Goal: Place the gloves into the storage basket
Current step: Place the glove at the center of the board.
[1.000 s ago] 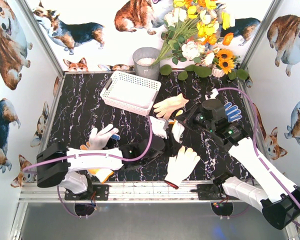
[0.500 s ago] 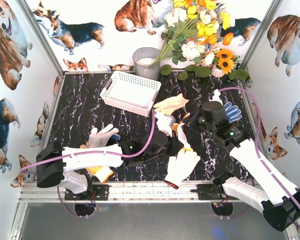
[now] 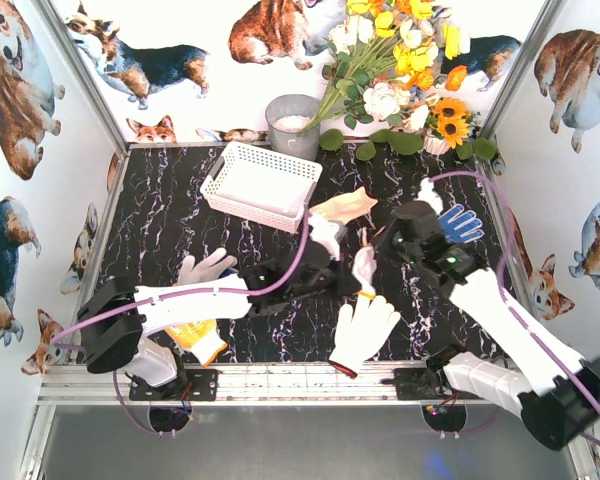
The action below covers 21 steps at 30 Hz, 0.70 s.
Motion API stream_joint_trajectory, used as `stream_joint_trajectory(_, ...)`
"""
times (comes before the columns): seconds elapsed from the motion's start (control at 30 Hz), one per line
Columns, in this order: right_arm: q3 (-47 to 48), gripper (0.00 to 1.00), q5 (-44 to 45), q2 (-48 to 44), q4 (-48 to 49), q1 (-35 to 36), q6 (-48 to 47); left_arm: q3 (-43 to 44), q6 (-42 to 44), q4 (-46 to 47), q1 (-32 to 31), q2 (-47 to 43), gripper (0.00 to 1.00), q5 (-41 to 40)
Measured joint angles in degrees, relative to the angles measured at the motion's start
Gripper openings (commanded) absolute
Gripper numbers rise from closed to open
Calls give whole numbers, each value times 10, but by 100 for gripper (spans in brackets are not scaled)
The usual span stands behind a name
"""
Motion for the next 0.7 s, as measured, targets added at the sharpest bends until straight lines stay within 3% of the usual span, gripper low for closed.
stream_joint_trajectory(0.13, -31, 0, -41, 98, 68, 6, 16, -90, -29, 11, 36, -14, 0, 24)
stream_joint_trajectory(0.3, 7, 1, -113, 280, 94, 48, 14, -189, -65, 12, 47, -34, 0, 33)
stream_joint_trajectory(0.37, 45, 5, -135, 337, 99, 73, 12, -217, -79, 8, 47, -56, 0, 31)
stream_joint_trajectory(0.43, 85, 18, -153, 382, 111, 98, 11, -235, -91, -1, 47, -82, 0, 24)
stream_joint_trajectory(0.47, 100, 29, -160, 397, 118, 109, 10, -240, -95, -9, 47, -95, 9, 17)
stream_joint_trajectory(0.57, 123, 61, -175, 413, 145, 131, 10, -247, -104, -31, 46, -125, 68, 6)
stream_joint_trajectory(0.63, 124, 72, -179, 410, 155, 134, 8, -249, -116, -54, 44, -143, 86, -3)
stream_joint_trajectory(0.7, 124, 77, -179, 401, 150, 131, -1, -249, -129, -89, 44, -162, 90, -15)
